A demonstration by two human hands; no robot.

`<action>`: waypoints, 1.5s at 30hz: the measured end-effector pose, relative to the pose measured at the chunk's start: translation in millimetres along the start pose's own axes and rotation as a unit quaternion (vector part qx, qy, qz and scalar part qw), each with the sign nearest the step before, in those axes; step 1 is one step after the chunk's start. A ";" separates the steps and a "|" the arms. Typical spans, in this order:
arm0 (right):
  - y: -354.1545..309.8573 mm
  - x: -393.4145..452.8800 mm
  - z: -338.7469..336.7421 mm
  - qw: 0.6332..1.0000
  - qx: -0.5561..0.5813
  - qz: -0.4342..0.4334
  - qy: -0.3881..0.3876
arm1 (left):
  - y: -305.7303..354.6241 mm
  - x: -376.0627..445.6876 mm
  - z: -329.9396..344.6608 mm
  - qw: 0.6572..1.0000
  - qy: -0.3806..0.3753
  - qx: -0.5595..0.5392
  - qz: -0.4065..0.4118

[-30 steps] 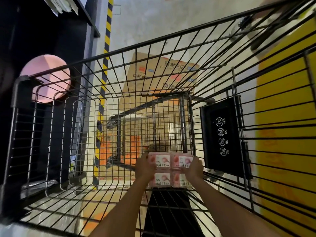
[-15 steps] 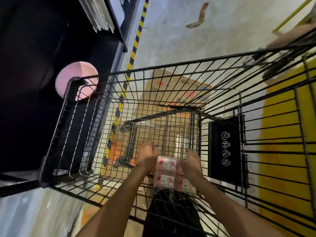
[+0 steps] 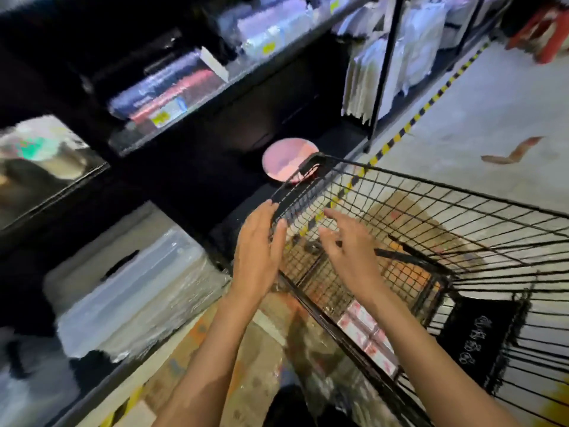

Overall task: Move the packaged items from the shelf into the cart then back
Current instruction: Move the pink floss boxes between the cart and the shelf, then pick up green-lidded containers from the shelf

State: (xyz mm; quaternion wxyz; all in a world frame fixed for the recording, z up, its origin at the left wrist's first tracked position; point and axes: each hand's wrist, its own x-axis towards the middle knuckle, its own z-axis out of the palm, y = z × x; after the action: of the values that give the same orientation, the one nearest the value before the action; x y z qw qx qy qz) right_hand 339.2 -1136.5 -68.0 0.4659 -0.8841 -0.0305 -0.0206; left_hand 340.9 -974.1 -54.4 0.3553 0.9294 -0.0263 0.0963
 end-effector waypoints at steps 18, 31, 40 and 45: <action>-216.9 -127.9 189.7 0.947 0.094 -0.205 -0.227 | -143.5 -255.4 -256.9 0.919 0.295 -0.084 -0.249; -315.8 -154.1 319.9 0.916 0.048 -0.262 -0.300 | -252.5 -320.3 -357.7 0.889 0.367 -0.014 -0.275; -375.2 -107.8 419.7 0.895 0.069 -0.272 -0.347 | -323.9 -287.0 -409.7 0.864 0.389 0.014 -0.320; -420.8 -68.1 475.6 0.882 0.095 -0.257 -0.384 | -371.2 -252.4 -454.2 0.851 0.401 0.016 -0.339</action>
State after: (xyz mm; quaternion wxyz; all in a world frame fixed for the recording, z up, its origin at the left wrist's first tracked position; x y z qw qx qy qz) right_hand 244.3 -509.1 4.9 0.4781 -0.7351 -0.4347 0.2049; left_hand 64.2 -399.8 -16.5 0.3304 0.7669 0.4367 0.3345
